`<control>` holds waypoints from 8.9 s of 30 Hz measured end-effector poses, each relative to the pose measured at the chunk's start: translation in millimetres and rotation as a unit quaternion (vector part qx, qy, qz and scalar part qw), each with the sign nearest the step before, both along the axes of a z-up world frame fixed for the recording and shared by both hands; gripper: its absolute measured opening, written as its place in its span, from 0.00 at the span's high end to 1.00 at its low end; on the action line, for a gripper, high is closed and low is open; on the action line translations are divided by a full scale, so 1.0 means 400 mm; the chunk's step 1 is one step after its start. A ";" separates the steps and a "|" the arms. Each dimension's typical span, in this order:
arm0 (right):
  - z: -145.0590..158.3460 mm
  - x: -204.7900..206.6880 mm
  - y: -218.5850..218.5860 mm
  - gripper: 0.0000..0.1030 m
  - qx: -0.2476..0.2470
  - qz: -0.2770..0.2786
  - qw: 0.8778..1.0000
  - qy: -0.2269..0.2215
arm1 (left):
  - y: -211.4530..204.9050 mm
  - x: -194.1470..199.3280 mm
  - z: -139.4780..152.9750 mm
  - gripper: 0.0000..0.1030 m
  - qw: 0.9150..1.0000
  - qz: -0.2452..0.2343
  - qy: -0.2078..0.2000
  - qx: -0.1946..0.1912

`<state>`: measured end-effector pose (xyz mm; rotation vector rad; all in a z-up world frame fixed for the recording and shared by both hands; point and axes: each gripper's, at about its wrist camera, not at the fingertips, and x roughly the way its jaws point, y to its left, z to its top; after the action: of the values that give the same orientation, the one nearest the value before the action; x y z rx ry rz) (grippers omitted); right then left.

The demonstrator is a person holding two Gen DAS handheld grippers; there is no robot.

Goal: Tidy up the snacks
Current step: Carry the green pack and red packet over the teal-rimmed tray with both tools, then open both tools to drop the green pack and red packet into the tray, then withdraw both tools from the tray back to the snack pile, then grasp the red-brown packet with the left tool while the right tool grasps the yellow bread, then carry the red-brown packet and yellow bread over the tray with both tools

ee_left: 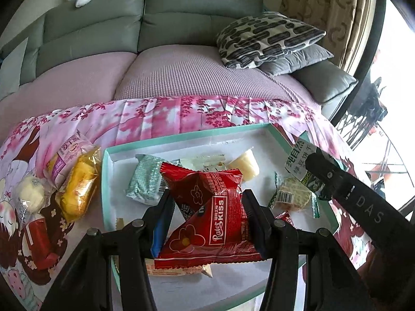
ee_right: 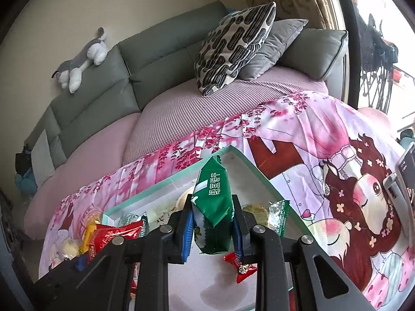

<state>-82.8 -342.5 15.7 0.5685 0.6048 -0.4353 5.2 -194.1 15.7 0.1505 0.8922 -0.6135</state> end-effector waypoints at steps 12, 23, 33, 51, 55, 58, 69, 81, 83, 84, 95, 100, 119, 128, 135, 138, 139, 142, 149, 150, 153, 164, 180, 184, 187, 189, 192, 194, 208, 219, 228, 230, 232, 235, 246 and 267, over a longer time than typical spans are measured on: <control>-0.027 0.013 -0.010 0.73 0.011 0.001 1.000 0.024 | -0.015 -0.011 -0.010 0.46 1.000 -0.012 -0.013 0.024; -0.043 0.034 0.006 0.71 0.005 0.014 0.999 0.052 | 0.003 -0.003 -0.004 0.40 1.000 -0.005 0.005 0.016; -0.046 0.043 0.014 0.67 -0.003 0.011 0.997 0.071 | 0.027 0.012 0.009 0.40 1.000 0.007 0.005 0.012; -0.072 0.063 0.022 0.32 -0.009 0.005 0.994 0.112 | 0.135 0.078 0.004 0.12 0.997 0.080 0.004 0.013; -0.076 0.061 0.015 0.24 -0.004 -0.004 0.994 0.113 | 0.152 0.092 0.004 0.12 0.995 0.093 0.000 0.017; -0.083 0.059 0.010 0.19 0.002 -0.006 0.993 0.115 | 0.164 0.103 -0.002 0.06 0.995 0.100 0.001 0.022; -0.091 0.064 0.018 0.00 0.000 -0.005 0.994 0.113 | 0.205 0.117 0.010 0.00 0.994 0.108 -0.005 -0.006; -0.089 0.074 0.039 0.00 -0.007 0.010 0.994 0.110 | 0.240 0.131 0.017 0.00 0.994 0.108 -0.018 0.002; -0.080 0.077 0.050 0.00 -0.019 0.013 0.994 0.106 | 0.249 0.136 0.019 0.00 0.994 0.110 -0.017 0.002; -0.075 0.078 0.055 0.00 -0.022 0.016 0.994 0.102 | 0.256 0.139 0.020 0.00 0.993 0.113 -0.017 0.003; -0.039 0.099 0.107 0.00 -0.037 0.038 0.996 0.075 | 0.356 0.178 0.020 0.00 0.988 0.155 0.001 0.021; -0.021 0.114 0.147 0.00 -0.037 0.052 0.996 0.058 | 0.423 0.195 0.021 0.00 0.983 0.185 0.005 0.015; -0.009 0.221 0.386 0.00 -0.038 0.168 0.984 0.053 | 0.557 0.234 -0.056 0.00 0.965 0.254 0.057 -0.015; -0.048 0.257 0.467 0.00 -0.072 0.197 0.972 0.105 | 0.580 0.244 -0.129 0.00 0.954 0.272 0.128 0.005; -0.064 0.268 0.499 0.00 -0.090 0.209 0.966 0.121 | 0.580 0.242 -0.164 0.00 0.947 0.281 0.154 0.011; -0.069 0.271 0.501 0.00 -0.094 0.211 0.965 0.126 | 0.578 0.247 -0.183 0.00 0.943 0.286 0.170 0.015; -0.070 0.272 0.501 0.00 -0.094 0.211 0.965 0.127 | 0.576 0.248 -0.187 0.00 0.942 0.287 0.173 0.018; -0.074 0.273 0.497 0.00 -0.092 0.210 0.965 0.129 | 0.565 0.253 -0.190 0.00 0.942 0.286 0.171 0.028; -0.070 0.270 0.480 0.00 -0.090 0.204 0.967 0.123 | 0.554 0.252 -0.192 0.00 0.944 0.282 0.168 0.040; -0.069 0.270 0.479 0.00 -0.090 0.202 0.967 0.123 | 0.544 0.254 -0.193 0.00 0.944 0.281 0.167 0.037; -0.069 0.270 0.476 0.00 -0.090 0.201 0.968 0.123 | 0.542 0.252 -0.190 0.05 0.946 0.278 0.165 0.034; -0.069 0.269 0.474 0.00 -0.094 0.199 0.968 0.123 | 0.517 0.251 -0.176 0.31 0.952 0.255 0.165 0.023; -0.071 0.270 0.473 0.00 -0.096 0.193 0.968 0.125 | 0.542 0.246 -0.165 0.60 0.954 0.249 0.166 0.000; -0.071 0.271 0.473 0.00 -0.095 0.194 0.969 0.124 | 0.541 0.245 -0.160 0.60 0.954 0.248 0.167 -0.007; -0.065 0.266 0.474 0.00 -0.095 0.192 0.970 0.115 | 0.549 0.245 -0.155 0.60 0.954 0.248 0.168 -0.014; -0.056 0.263 0.472 0.00 -0.092 0.192 0.972 0.103 | 0.553 0.248 -0.154 0.60 0.954 0.247 0.169 -0.018; -0.041 0.261 0.469 0.00 -0.079 0.194 0.974 0.082 | 0.551 0.260 -0.152 0.60 0.954 0.247 0.167 -0.021; -0.033 0.265 0.467 0.00 -0.065 0.196 0.976 0.071 | 0.551 0.265 -0.151 0.60 0.955 0.246 0.166 -0.023; -0.034 0.344 0.492 0.19 0.025 0.233 0.971 0.043 | 0.512 0.297 -0.156 0.60 0.969 0.195 0.150 -0.031; -0.105 0.413 0.486 0.35 0.080 0.230 0.967 0.078 | 0.506 0.311 -0.166 0.60 0.972 0.179 0.147 -0.029; -0.121 0.449 0.501 0.43 0.054 0.224 0.967 0.106 | 0.495 0.311 -0.169 0.60 0.975 0.169 0.143 -0.023; -0.123 0.447 0.501 0.50 0.048 0.222 0.968 0.109 | 0.492 0.310 -0.168 0.60 0.975 0.168 0.142 -0.021; -0.125 0.441 0.496 0.51 0.064 0.223 0.966 0.112 | 0.490 0.309 -0.167 0.60 0.976 0.166 0.141 -0.018; -0.126 0.441 0.496 0.52 0.065 0.224 0.966 0.114 | 0.489 0.308 -0.167 0.60 0.976 0.165 0.141 -0.017; -0.146 0.458 0.507 0.61 0.070 0.218 0.966 0.122 | 0.471 0.301 -0.161 0.60 0.979 0.153 0.136 -0.003; 0.034 0.120 0.198 0.62 0.057 0.052 0.997 0.018 | 0.150 0.111 0.043 0.60 0.998 -0.034 0.042 -0.043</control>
<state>-34.8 -263.5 29.3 0.6367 0.6942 -0.3156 49.6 -134.2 32.8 0.0789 0.9422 -0.7255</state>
